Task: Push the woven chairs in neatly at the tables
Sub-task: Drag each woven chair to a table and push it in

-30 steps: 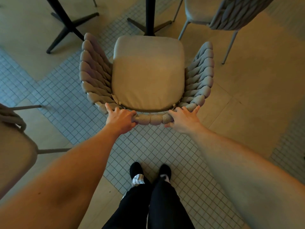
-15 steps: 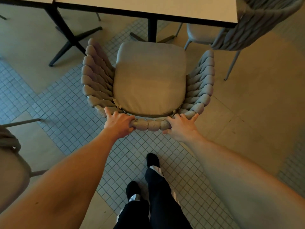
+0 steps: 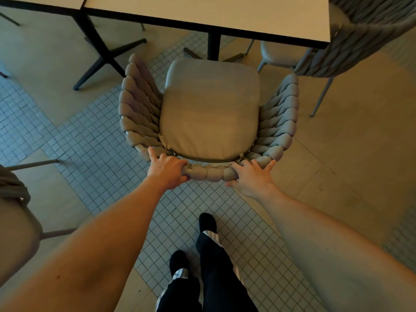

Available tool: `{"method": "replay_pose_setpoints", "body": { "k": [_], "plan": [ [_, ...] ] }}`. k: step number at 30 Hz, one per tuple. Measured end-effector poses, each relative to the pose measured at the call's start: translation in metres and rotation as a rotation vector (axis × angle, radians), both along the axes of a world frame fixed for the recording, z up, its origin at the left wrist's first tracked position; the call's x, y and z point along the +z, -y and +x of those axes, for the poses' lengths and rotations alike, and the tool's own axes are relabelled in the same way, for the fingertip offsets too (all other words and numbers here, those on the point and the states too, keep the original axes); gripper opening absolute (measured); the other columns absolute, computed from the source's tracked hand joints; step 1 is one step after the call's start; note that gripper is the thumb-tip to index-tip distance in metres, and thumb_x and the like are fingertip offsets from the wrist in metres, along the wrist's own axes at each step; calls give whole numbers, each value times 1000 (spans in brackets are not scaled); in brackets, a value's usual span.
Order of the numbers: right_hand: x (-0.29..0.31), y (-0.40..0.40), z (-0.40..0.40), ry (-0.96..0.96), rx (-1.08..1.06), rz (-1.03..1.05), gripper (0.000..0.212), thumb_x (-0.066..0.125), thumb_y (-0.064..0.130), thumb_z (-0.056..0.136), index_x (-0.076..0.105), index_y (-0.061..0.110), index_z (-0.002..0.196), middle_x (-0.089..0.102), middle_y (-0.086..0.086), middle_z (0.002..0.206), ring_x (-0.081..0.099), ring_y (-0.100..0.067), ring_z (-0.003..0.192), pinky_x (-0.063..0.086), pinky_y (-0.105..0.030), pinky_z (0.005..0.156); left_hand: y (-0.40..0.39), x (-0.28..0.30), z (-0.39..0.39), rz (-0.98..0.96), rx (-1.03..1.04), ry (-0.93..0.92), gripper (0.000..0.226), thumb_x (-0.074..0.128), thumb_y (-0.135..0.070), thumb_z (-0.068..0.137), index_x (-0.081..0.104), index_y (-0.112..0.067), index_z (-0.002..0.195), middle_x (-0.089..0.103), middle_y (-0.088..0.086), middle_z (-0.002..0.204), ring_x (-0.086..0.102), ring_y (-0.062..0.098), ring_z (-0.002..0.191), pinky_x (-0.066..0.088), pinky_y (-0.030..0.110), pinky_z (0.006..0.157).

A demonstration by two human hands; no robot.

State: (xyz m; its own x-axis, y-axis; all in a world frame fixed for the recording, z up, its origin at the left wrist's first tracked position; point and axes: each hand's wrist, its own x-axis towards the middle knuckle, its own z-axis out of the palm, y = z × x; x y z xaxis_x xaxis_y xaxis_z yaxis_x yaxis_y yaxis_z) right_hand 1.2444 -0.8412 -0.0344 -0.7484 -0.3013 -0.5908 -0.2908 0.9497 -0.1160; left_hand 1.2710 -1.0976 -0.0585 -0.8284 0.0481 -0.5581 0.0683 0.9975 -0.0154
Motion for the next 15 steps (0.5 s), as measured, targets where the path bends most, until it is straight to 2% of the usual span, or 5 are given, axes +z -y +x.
{"method": "replay_pose_setpoints", "body": {
  "k": [3,6,10,15],
  "plan": [
    [2,0,0,3,-1,2,56,56,69,90,51,33,133,54,-2,136,37,-30,138,7,-87,104,1,4,1,37,21,3,56,51,-73,86,53,-41,131,61,-10,132,48,29,130,-1,72,113],
    [7,2,-5,15,-13,14,69,57,75,86,44,32,138,53,-2,140,35,-31,140,12,-85,106,7,9,4,78,34,-21,65,49,-74,86,51,-35,138,59,-5,137,45,28,133,0,65,117],
    [16,10,-13,-19,25,-2,84,53,82,83,37,31,148,47,-1,149,32,-29,144,21,-77,110,16,21,14,172,124,-116,73,48,-73,88,47,-28,146,47,4,149,36,30,140,13,53,121],
    [28,31,-23,3,96,-62,89,50,82,85,30,30,155,29,-4,163,19,-28,152,11,-71,118,19,37,31,326,349,-256,70,57,-57,93,42,-19,149,38,10,153,30,31,143,27,47,120]
  ]
}}
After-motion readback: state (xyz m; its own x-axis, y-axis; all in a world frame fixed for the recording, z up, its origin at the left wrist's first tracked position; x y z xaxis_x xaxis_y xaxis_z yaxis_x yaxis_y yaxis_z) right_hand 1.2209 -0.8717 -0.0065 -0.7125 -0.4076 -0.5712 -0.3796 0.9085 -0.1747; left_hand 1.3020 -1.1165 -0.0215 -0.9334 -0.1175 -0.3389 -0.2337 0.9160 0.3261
